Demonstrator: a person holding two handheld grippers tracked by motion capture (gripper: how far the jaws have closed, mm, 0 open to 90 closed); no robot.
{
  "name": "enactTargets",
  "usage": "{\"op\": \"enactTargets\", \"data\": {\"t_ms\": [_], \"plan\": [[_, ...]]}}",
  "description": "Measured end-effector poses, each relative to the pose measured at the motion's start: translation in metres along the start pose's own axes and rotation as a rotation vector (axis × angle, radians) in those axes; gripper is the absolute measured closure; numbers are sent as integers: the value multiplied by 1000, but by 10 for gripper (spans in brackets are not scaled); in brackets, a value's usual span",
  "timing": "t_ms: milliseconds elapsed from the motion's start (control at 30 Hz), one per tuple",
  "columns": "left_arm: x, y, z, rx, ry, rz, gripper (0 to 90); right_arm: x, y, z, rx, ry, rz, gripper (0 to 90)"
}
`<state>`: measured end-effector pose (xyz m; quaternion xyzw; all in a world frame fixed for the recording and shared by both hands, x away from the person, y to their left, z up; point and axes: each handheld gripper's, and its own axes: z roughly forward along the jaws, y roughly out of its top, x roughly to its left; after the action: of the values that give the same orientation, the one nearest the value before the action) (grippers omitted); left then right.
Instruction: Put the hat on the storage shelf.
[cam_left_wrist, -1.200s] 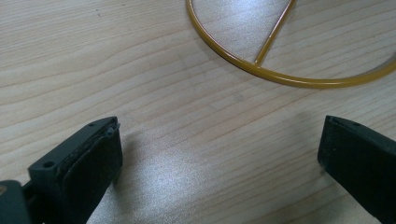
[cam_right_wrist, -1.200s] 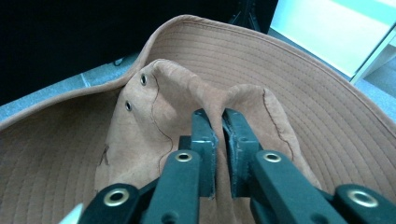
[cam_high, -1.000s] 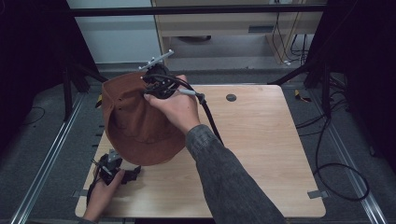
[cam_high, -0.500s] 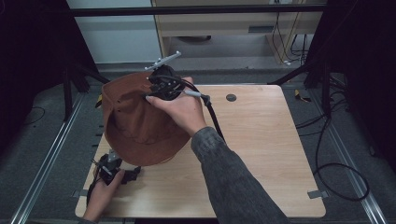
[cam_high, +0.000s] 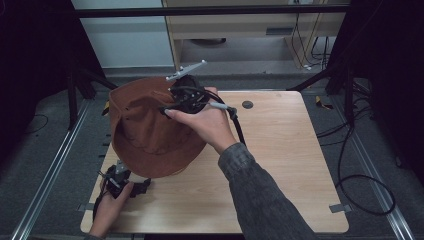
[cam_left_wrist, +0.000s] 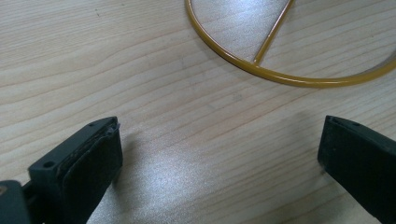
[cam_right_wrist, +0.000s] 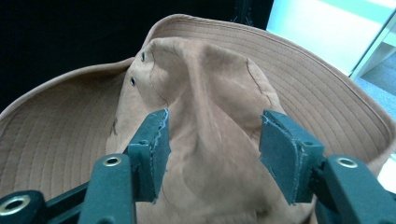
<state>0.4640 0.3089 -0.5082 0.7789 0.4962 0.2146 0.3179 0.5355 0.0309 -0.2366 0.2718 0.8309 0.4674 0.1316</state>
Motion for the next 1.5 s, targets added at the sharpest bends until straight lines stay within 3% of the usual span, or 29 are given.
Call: {"op": "enactTargets", "data": {"t_ms": [500, 767, 1033, 1333, 1500], "plan": [[1, 1, 0, 8, -2, 13, 0, -4, -9, -22, -5, 11, -6, 403], [1, 1, 0, 7, -3, 11, 0, -10, -17, -39, -29, -45, 15, 238], [1, 1, 1, 4, -1, 11, 0, -22, -42, -66, -57, -107, 33, 107], [0, 0, 1, -3, -1, 0, 0, -42, -81, -98, -80, -158, 94, 84], [-1, 0, 1, -5, -1, -4, 0, -47, -92, -107, -78, -188, 118, 79]]}}
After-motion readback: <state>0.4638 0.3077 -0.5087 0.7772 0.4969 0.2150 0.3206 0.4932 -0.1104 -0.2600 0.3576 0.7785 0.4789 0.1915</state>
